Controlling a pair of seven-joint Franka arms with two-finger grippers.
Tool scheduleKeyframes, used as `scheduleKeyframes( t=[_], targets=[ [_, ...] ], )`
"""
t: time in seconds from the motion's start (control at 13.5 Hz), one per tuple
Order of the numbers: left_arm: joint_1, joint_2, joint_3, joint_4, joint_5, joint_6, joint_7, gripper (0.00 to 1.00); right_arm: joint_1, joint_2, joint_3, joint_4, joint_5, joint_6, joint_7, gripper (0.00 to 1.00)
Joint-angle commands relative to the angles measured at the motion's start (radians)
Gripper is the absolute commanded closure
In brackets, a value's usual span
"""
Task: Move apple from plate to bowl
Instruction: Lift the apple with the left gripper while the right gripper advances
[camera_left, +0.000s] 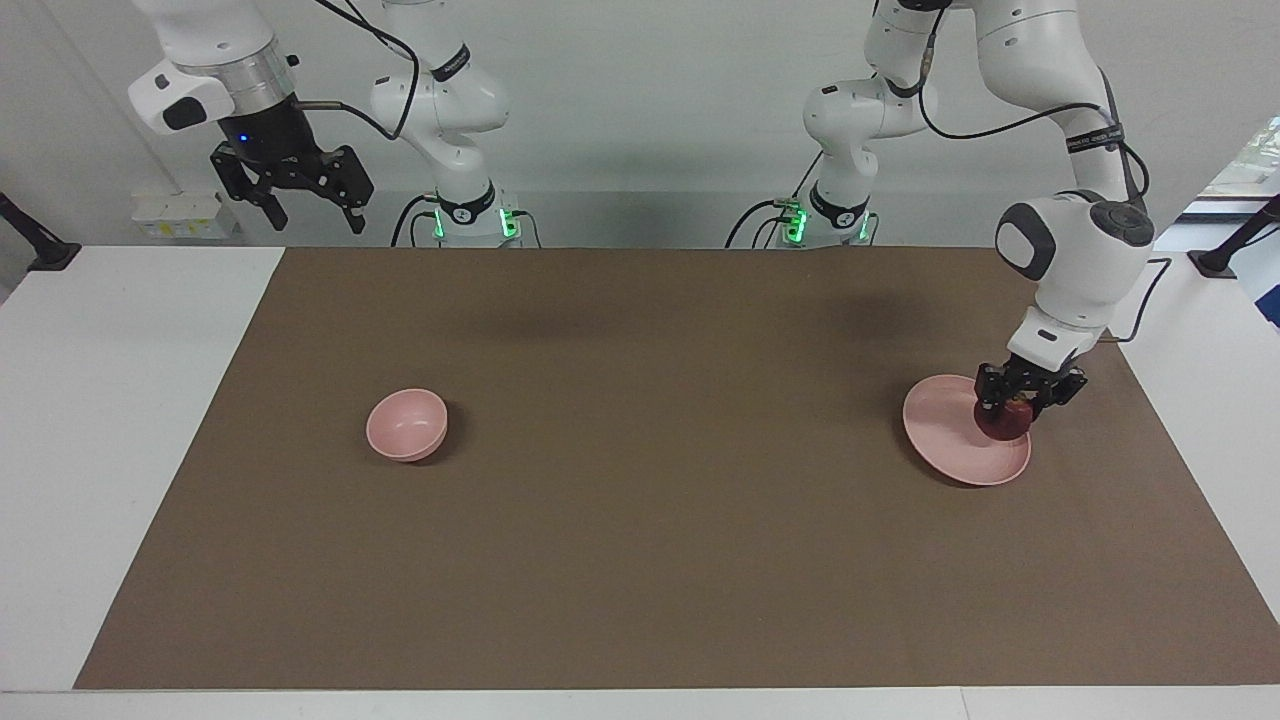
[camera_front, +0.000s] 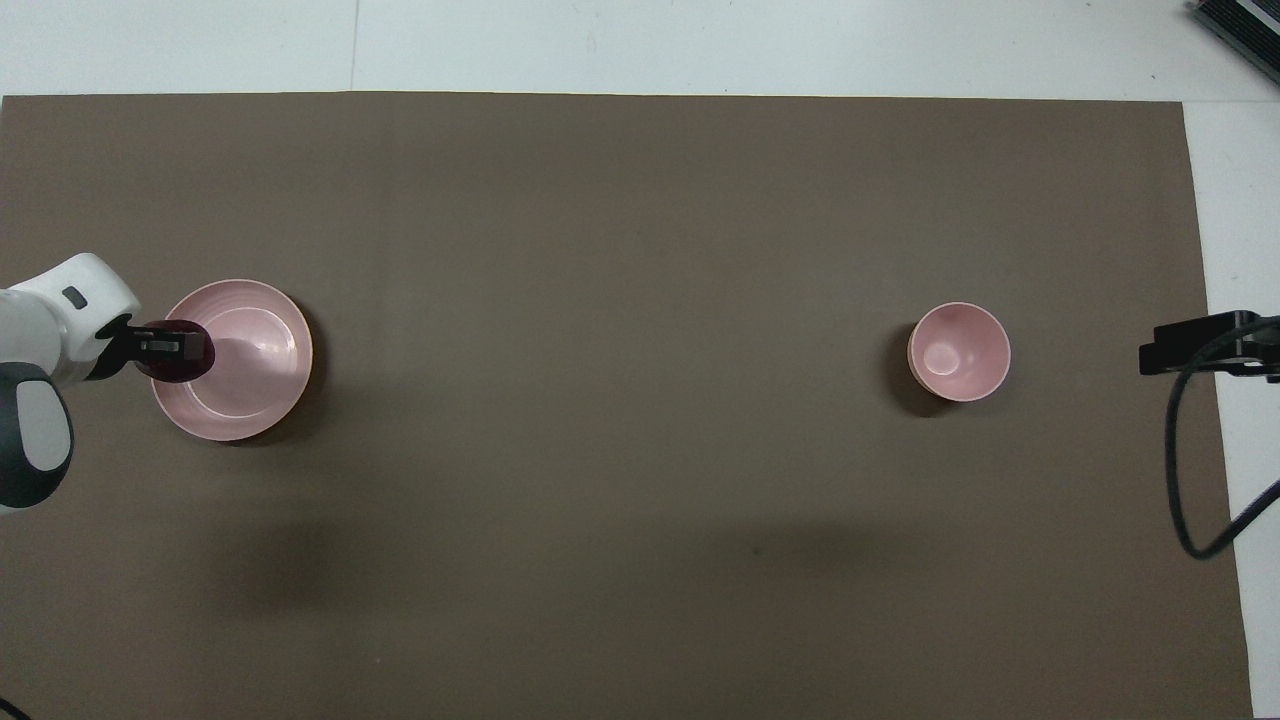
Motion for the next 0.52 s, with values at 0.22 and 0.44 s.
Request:
scheduleKeyframes(
  t=[0.22,0.44],
  targets=[
    [-0.014,-0.003,-0.023,0.134,-0.242,-0.151,0.021,1.00,-0.003,-0.003,0.007,-0.024,0.038,0.053,0.005,0.00],
    [-0.020,-0.002,-0.030,0.138,-0.380,-0.151,0.117,1.00,-0.003,-0.001,0.007,-0.042,0.053,0.073,0.007,0.00]
  ],
)
